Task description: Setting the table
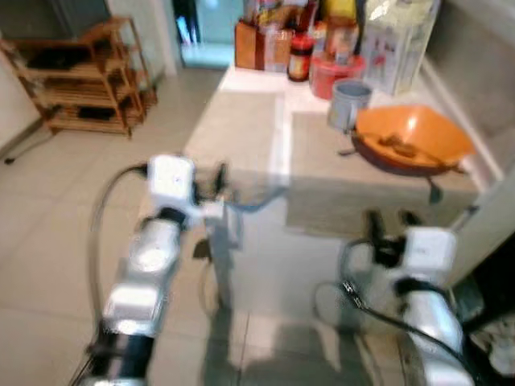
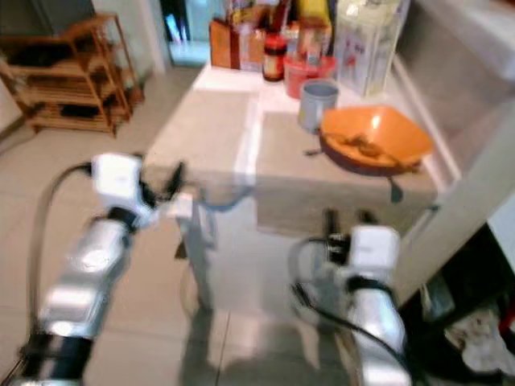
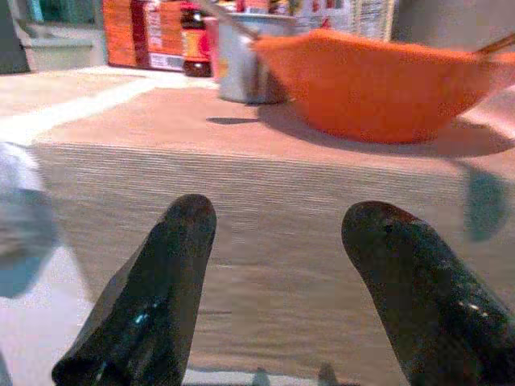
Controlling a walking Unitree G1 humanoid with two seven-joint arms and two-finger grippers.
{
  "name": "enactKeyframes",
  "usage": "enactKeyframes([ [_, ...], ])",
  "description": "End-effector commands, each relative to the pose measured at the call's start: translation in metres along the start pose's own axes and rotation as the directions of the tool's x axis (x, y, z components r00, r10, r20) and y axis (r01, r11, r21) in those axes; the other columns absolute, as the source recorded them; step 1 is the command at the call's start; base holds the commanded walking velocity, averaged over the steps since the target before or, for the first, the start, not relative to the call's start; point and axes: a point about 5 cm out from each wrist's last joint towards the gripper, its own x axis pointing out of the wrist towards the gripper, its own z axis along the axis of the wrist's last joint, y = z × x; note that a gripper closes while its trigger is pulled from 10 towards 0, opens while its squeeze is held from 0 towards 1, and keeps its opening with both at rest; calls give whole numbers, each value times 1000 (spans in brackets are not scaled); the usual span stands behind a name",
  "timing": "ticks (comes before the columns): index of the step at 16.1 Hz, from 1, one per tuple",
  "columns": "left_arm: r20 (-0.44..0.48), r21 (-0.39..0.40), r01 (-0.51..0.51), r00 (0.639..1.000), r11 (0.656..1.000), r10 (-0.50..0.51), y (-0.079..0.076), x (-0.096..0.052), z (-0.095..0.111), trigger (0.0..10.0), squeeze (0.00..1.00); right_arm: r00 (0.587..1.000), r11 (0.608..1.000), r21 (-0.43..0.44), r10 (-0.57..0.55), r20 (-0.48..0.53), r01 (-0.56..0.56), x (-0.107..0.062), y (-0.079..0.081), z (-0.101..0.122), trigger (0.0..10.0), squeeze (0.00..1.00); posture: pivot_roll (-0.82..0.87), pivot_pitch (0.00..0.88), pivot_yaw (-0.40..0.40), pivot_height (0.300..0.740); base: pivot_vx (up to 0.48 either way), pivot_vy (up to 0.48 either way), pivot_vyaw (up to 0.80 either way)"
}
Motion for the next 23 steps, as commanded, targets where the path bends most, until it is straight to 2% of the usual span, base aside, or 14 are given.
enactKeyframes([
  [1, 0, 3, 30, 1000, 1000, -30, -9, 2, 0, 10000, 0, 1000, 1000, -10, -24, -7, 24, -1, -8, -1, 10000, 0, -29, 0, 31, 740, 0, 0, 0],
  [4, 2, 12, 29, 1000, 1000, -29, -9, 2, 0, 10000, 0, 1000, 1000, -12, -22, -13, 22, -2, -8, -2, 10000, 0, -27, 0, 31, 740, 0, 0, 0],
  [6, 16, -11, 44, 999, 999, -44, -10, 3, 3, 10000, 0, 1000, 1000, -13, -18, -16, 18, -2, -7, -3, 10000, 0, -27, 0, 29, 740, 0, 0, 0],
  [8, 15, 11, 52, 999, 999, -52, -11, 2, 3, 10000, 0, 1000, 1000, -12, -15, -17, 15, -3, -6, -3, 10000, 0, -26, 0, 28, 740, 377, -291, 0],
  [17, 21, 0, 57, 998, 998, -57, -10, 3, 3, 10000, 0, 999, 1000, -16, -6, -33, 5, -2, -7, -7, 10000, 0, -22, 0, 20, 740, 380, -288, 0],
  [20, 17, 13, 7, 1000, 1000, -7, 1, 5, 4, 10000, 0, 999, 1000, -15, -2, -47, 1, -4, -6, -9, 10000, 0, -20, 0, 19, 740, 0, 0, 0],
  [23, 17, 57, -21, 1000, 998, 20, 17, 16, 14, 10000, 0, 998, 1000, -6, -5, -61, 4, -6, -6, -12, 10000, 0, -18, 0, 20, 740, 0, 0, 0],
])
